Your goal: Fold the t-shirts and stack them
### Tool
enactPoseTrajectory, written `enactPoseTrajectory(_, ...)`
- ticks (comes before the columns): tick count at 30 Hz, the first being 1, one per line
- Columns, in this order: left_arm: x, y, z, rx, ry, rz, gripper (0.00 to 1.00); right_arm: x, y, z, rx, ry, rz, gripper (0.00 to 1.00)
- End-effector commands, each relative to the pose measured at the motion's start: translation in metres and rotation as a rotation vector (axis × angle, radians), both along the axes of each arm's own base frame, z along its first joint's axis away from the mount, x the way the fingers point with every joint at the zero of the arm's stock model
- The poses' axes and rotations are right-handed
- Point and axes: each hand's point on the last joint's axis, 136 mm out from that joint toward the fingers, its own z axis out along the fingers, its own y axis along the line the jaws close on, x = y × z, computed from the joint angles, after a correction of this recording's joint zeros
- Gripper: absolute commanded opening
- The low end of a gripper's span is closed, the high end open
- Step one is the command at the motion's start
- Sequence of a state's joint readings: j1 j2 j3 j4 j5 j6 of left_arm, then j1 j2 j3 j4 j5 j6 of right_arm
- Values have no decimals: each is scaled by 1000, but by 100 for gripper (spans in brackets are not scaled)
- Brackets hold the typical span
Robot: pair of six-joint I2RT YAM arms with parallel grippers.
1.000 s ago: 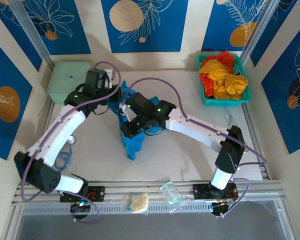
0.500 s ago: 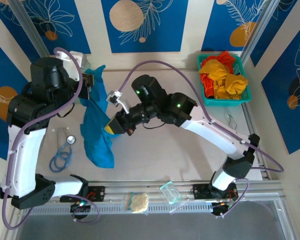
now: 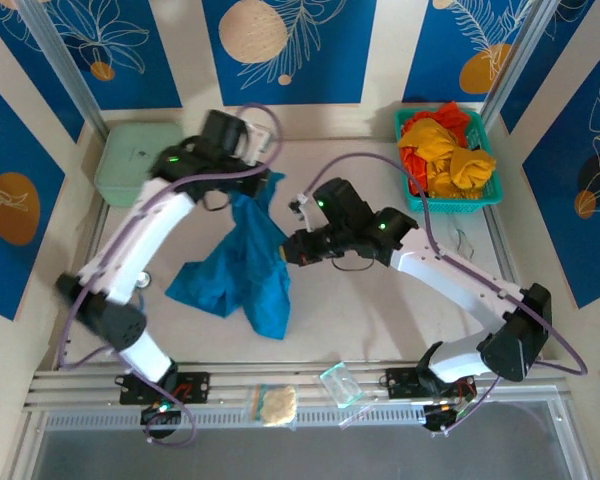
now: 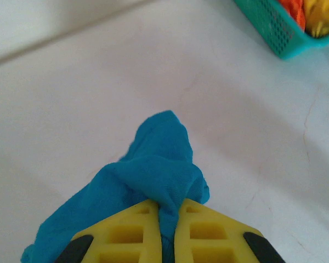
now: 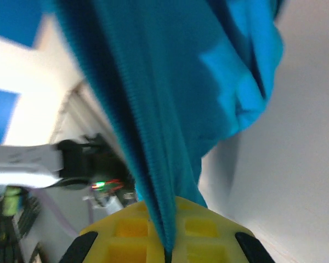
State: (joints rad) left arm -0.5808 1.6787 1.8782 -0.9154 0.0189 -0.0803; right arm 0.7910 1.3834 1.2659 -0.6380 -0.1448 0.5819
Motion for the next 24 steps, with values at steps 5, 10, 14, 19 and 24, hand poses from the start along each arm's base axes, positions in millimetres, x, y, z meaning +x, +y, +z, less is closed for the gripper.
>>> enactPoseTrajectory(5, 38, -136, -66, -22, -36, -154, 0, 9, -105, -82, -321, 133, -406, 0)
enactPoseTrajectory(10, 49, -201, -134, 41, -28, -177, 33, 4, -158, -115, -479, 165, -587, 0)
enactPoseTrajectory(14, 68, -204, -152, 62, -58, -87, 89, -3, -190, -138, -560, 208, -712, 0)
enactPoseTrajectory(19, 86, -164, -108, 148, -179, 43, 99, -2, -220, -149, -579, 250, -827, 48)
enactPoseTrajectory(24, 82, -74, -28, 208, -237, 218, 99, 11, -227, -123, -540, 199, -808, 75)
